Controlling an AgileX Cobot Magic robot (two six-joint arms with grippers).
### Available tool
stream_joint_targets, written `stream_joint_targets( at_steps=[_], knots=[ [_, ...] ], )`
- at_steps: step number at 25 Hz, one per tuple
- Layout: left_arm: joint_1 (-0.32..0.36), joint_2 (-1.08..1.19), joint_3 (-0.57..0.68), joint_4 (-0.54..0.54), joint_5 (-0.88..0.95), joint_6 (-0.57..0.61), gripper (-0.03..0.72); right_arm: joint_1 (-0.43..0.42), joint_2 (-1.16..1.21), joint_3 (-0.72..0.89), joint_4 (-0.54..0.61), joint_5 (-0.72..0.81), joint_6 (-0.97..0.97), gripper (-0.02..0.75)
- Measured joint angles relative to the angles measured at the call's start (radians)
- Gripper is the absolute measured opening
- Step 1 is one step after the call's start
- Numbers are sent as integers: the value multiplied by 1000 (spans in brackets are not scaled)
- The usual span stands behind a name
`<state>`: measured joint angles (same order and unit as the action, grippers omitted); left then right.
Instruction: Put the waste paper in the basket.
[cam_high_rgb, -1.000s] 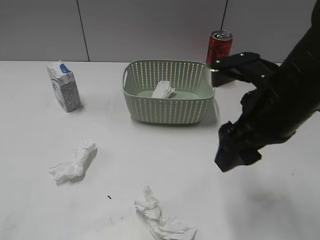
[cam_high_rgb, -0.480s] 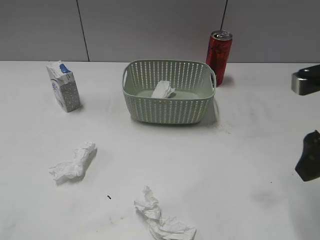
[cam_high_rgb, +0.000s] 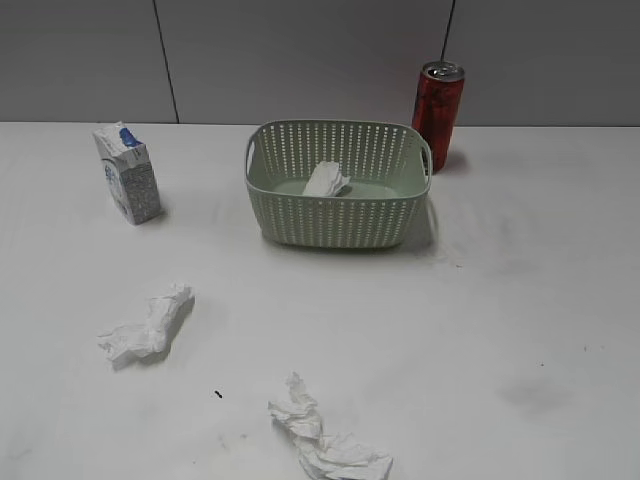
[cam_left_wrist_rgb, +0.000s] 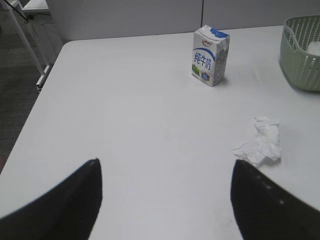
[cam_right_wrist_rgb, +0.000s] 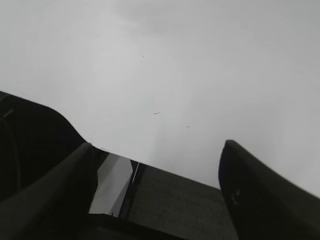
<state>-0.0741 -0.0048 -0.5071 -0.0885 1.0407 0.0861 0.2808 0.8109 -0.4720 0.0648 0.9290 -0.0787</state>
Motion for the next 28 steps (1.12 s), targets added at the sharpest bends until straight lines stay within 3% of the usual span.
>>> stream_joint_targets(
  at_steps=[14,28],
  knots=[
    [0,0,0,0,0,0,590,0,-621,47,1,9,4,571],
    [0,0,0,-2,0,0,575,0,-815,48,2,13,5,571]
  ],
)
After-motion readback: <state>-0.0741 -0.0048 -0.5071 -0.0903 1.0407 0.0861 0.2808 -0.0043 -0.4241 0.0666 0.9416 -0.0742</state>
